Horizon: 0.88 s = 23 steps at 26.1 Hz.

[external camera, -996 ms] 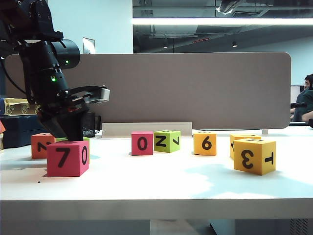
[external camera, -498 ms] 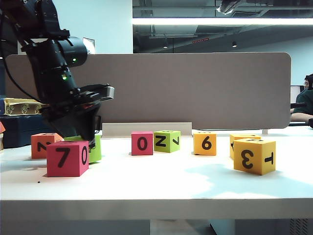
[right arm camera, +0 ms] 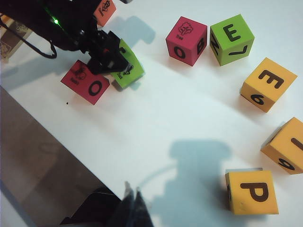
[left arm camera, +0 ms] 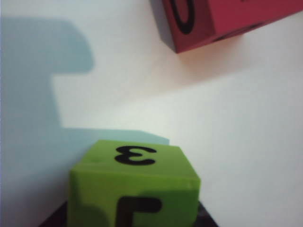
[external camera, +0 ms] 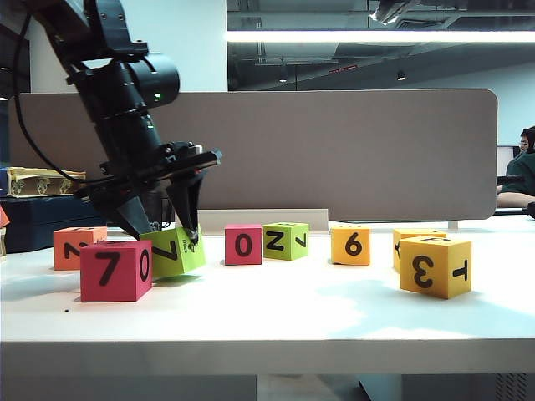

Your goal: Select the appropriate blocks from the scattered letter blocks on the table and arrange them in a row to spell out "DEEP".

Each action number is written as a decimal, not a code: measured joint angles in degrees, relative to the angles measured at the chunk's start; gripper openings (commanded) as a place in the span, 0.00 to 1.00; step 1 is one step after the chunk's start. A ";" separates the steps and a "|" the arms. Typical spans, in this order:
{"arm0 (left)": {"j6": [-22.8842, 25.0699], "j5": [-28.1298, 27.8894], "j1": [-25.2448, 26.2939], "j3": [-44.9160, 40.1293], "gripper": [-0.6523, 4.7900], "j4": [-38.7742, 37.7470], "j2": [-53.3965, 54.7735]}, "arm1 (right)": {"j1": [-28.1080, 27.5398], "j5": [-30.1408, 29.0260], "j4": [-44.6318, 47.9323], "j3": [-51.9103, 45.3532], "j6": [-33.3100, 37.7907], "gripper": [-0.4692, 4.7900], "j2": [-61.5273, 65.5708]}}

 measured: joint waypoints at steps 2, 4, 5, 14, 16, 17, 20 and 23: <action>-1.53 -1.36 -1.29 0.00 0.60 -0.04 0.00 | 0.00 0.00 0.00 0.00 -0.02 0.09 0.00; -3.23 -3.54 -2.32 0.00 0.60 -0.07 0.00 | 0.00 0.00 -0.02 0.00 0.00 0.09 0.00; -4.22 -4.76 -2.82 0.00 0.60 -0.09 0.00 | 0.00 0.00 -0.02 0.00 0.00 0.09 0.00; -11.15 -10.99 -5.09 0.00 0.61 0.72 0.00 | 0.00 0.00 -0.02 0.00 0.00 0.09 0.00; -12.79 -11.32 -5.35 0.00 0.61 1.42 0.00 | 0.00 0.00 -0.02 0.00 -0.02 0.09 0.00; -13.55 -11.37 -5.49 0.00 0.61 1.44 0.00 | 0.00 0.00 -0.07 0.00 0.00 0.09 0.00; -14.27 -11.43 -5.49 0.00 0.63 1.42 0.00 | 0.00 0.00 -0.20 0.00 -0.02 0.09 0.00; -14.43 -11.76 -5.46 0.00 0.72 1.46 0.00 | 0.00 0.00 -1.14 -0.02 -0.02 0.09 0.00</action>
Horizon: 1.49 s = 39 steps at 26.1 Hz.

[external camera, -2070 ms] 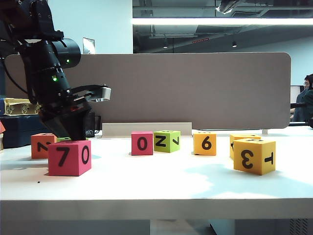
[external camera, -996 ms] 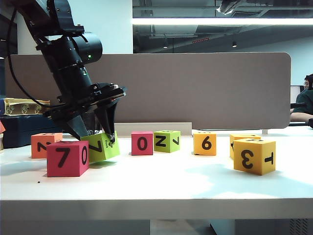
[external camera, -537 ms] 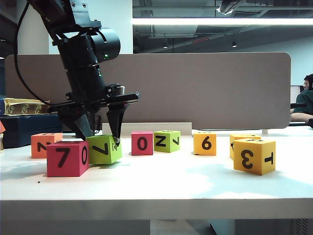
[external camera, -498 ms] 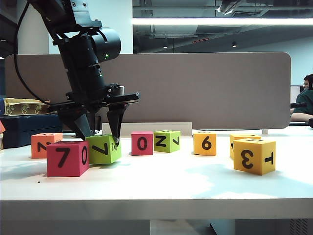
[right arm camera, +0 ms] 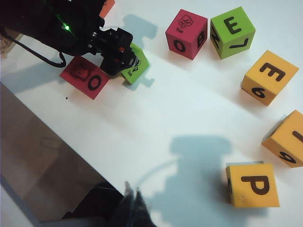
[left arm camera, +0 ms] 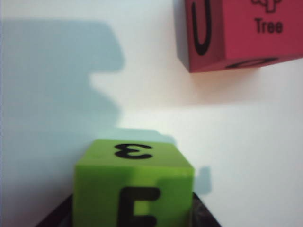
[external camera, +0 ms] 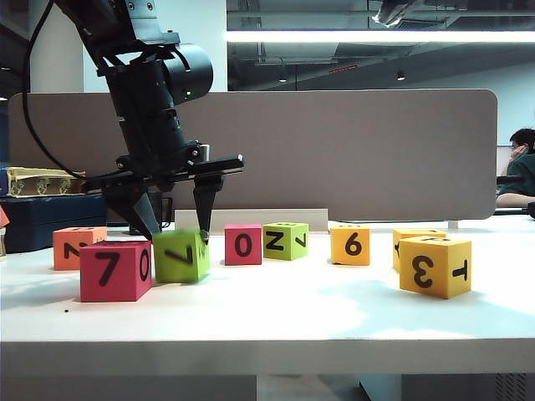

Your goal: Select the appropriate blocks from the scattered letter blocks on the table and arrange them in a row to spell out "DEEP".

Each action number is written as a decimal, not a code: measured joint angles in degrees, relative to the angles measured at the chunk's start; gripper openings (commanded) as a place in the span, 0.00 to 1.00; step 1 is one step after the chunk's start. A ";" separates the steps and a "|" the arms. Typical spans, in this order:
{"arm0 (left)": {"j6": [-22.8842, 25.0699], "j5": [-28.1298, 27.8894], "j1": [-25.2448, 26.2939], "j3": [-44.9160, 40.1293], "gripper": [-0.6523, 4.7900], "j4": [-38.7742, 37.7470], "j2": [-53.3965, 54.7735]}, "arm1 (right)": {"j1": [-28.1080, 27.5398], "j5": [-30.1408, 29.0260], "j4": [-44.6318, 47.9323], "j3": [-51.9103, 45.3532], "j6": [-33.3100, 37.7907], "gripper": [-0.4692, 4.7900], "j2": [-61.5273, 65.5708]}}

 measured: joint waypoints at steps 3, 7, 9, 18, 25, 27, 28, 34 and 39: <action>-0.02 -0.02 0.00 0.00 0.75 0.96 0.00 | 0.00 0.00 -0.42 0.00 0.00 0.09 0.00; 0.07 -0.02 0.00 0.00 0.75 1.90 0.00 | 0.00 0.00 -0.42 0.00 0.00 0.09 0.00; 1.38 -0.02 0.02 0.13 0.75 2.29 0.00 | 0.00 0.00 -0.42 0.00 0.00 0.09 0.00; 12.74 0.55 0.15 11.28 0.75 -0.72 0.02 | 0.00 0.22 -0.39 0.00 -0.26 0.09 0.00; 27.08 8.26 -0.33 17.49 0.75 -1.53 -0.04 | -0.04 12.63 -0.26 0.00 -0.63 0.09 0.00; 31.78 10.88 -0.31 17.44 0.75 -1.66 0.09 | -0.04 16.81 -0.13 0.00 -0.66 0.09 0.00; 33.79 11.28 -0.44 17.44 0.75 -1.55 0.13 | -0.09 18.14 -0.11 0.00 -0.66 0.09 0.00; 44.78 12.48 -2.43 17.46 0.75 0.02 2.47 | -0.09 19.39 0.72 0.00 -0.68 0.09 0.00; 53.29 12.74 -4.46 17.49 0.75 2.91 4.87 | -0.09 19.50 0.52 0.00 -0.66 0.09 0.00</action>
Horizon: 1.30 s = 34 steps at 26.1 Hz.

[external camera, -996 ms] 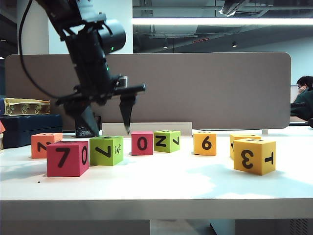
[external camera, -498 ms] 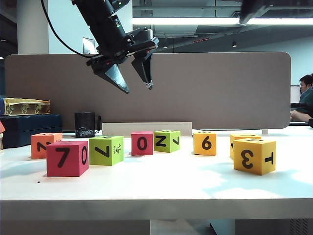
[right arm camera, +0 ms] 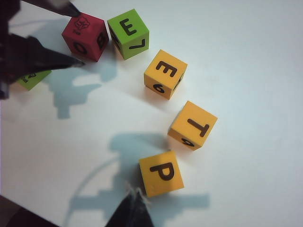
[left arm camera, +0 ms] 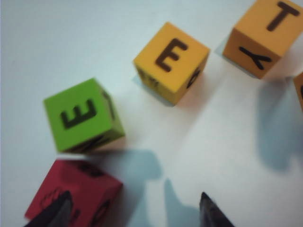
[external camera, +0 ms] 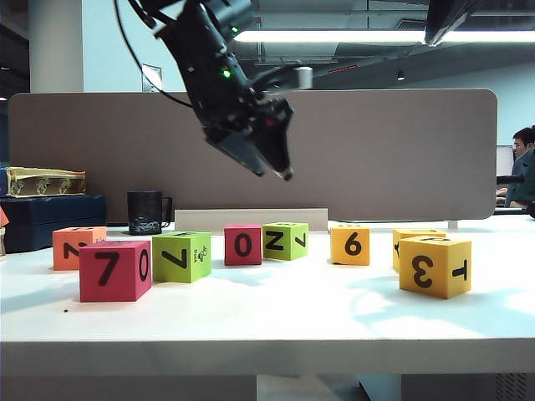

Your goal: Select the appropriate blocks from the scattered letter blocks on the table and arrange them in a row to spell out "DEEP".

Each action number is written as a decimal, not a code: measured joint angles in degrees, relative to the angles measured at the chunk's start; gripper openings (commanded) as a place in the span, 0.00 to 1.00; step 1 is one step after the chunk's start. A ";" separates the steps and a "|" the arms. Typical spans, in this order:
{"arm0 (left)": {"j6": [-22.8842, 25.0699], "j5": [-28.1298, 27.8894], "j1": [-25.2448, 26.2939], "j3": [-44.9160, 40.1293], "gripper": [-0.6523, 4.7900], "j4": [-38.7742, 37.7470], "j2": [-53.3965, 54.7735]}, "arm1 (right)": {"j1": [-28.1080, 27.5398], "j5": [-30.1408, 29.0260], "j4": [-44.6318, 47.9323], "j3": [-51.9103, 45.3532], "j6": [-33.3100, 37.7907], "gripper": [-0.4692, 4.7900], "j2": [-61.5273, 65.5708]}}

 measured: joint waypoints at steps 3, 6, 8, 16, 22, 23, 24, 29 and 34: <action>4.20 0.24 -0.94 0.00 0.75 2.36 1.27 | 0.00 0.00 -1.40 0.00 -0.02 0.09 0.00; 5.77 2.64 -1.11 0.00 0.75 6.10 2.51 | 0.00 0.02 -2.45 0.00 -0.02 0.09 0.00; 5.99 5.20 -0.98 0.02 0.75 9.94 3.78 | 0.00 0.00 -2.95 0.00 -0.02 0.09 0.00; 9.60 8.61 -0.87 8.09 0.75 9.79 10.56 | 0.00 0.02 -4.22 0.00 -0.02 0.09 0.00; 9.64 12.39 -0.74 17.53 0.77 5.51 16.41 | 0.00 0.02 -4.24 0.00 -0.02 0.09 -0.02; 9.64 13.29 -0.74 19.02 0.79 4.31 17.31 | 0.00 0.02 -4.22 0.00 -0.02 0.09 -0.02; 9.66 14.19 -0.74 20.65 0.81 3.15 18.29 | 0.00 0.04 -4.22 0.00 0.00 0.09 -0.02; 11.58 16.46 -0.76 28.72 0.82 -3.19 22.93 | 0.00 0.04 -4.20 0.00 0.00 0.09 -0.02; 13.18 18.58 -0.52 29.90 0.88 -6.75 23.82 | 0.00 0.02 -4.22 0.00 -0.02 0.09 0.00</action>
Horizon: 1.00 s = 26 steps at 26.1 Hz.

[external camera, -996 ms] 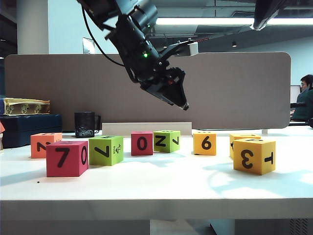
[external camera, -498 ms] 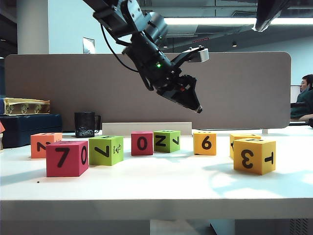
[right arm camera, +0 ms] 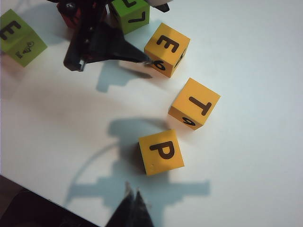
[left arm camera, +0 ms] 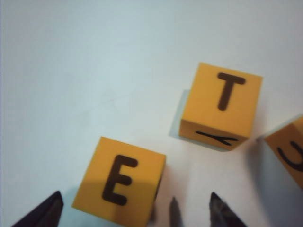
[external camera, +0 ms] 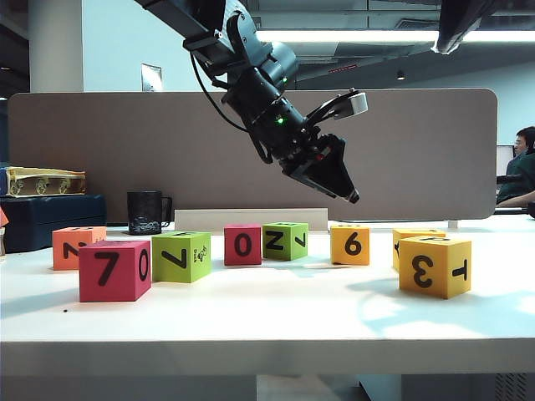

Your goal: Select the appropriate blocks from the scattered letter blocks on the table and arrange them in a row to spell out "DEEP".

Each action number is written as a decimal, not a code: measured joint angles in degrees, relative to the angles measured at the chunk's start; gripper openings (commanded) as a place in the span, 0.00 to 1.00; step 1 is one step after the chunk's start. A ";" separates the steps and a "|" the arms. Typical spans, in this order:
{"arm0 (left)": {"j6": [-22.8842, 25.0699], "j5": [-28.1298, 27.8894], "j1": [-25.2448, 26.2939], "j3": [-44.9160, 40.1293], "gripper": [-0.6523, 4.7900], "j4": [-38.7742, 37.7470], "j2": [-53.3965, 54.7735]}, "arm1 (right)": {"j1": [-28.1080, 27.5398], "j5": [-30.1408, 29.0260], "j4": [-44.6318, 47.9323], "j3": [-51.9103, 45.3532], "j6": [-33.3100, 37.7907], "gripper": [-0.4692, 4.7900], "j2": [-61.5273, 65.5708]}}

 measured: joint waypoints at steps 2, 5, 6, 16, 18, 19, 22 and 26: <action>1.66 1.14 0.13 0.02 0.89 -0.02 0.50 | 0.00 0.02 -0.02 0.00 0.00 0.09 -0.02; 2.73 1.53 0.11 0.02 0.89 1.14 1.44 | 0.00 -0.02 -0.17 0.00 0.02 0.09 -0.02; 2.89 1.53 0.09 0.02 0.89 2.19 2.21 | 0.00 -0.04 -0.37 0.00 0.02 0.09 0.00; 2.84 -3.02 0.09 0.04 0.86 7.54 4.70 | 0.00 -0.07 -2.03 0.00 0.02 0.09 -0.02; 2.84 -3.02 0.07 0.04 0.85 7.65 4.70 | 0.00 -0.07 -2.03 0.00 0.00 0.09 -0.02; 2.84 -3.02 0.07 0.04 0.85 7.65 4.76 | 0.00 -0.04 -2.03 0.00 0.02 0.09 -0.02; 2.67 -3.02 0.07 0.04 0.85 7.72 5.09 | 0.00 -0.07 -2.05 0.00 0.02 0.09 -0.02; 2.62 -3.21 -0.13 0.02 0.68 7.96 7.17 | 0.00 -0.07 -2.03 0.00 0.02 0.09 -0.02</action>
